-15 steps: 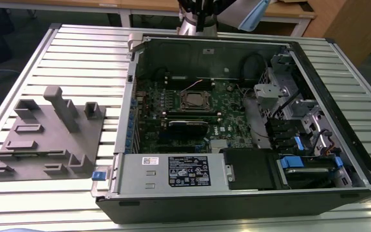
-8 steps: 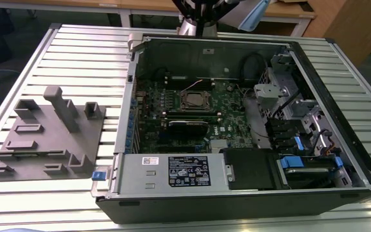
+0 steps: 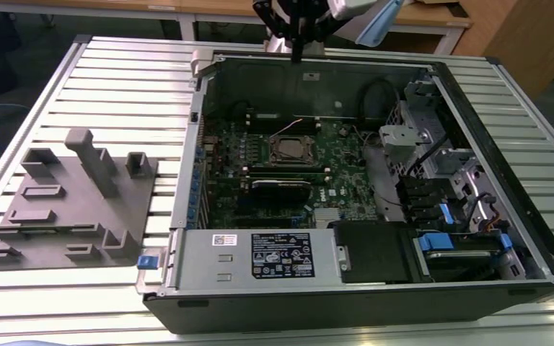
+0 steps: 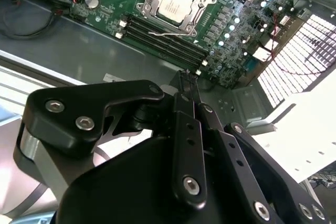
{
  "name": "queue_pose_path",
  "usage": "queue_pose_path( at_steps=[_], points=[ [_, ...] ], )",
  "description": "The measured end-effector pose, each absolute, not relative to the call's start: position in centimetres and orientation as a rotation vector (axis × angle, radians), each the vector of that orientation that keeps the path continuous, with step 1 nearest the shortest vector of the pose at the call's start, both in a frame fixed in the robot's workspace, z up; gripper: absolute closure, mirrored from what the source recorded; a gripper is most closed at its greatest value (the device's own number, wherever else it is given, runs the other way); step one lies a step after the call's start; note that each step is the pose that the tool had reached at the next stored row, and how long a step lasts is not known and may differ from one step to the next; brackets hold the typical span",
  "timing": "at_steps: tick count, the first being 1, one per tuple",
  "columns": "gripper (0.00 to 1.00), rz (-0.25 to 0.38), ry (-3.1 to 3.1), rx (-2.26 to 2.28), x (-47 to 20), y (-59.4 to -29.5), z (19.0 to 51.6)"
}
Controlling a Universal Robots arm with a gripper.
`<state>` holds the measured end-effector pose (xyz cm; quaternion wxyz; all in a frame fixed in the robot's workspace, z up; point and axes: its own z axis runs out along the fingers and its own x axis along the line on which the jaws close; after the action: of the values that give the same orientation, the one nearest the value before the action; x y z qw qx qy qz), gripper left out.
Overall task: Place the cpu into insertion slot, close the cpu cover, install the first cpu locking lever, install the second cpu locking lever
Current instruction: 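Install the first cpu locking lever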
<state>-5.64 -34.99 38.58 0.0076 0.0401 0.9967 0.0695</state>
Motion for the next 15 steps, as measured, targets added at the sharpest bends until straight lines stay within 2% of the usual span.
queue_pose_path(
  at_steps=[15],
  points=[
    [0.89,0.217,3.116,0.125,-5.6,-35.0,37.2]
  ],
)
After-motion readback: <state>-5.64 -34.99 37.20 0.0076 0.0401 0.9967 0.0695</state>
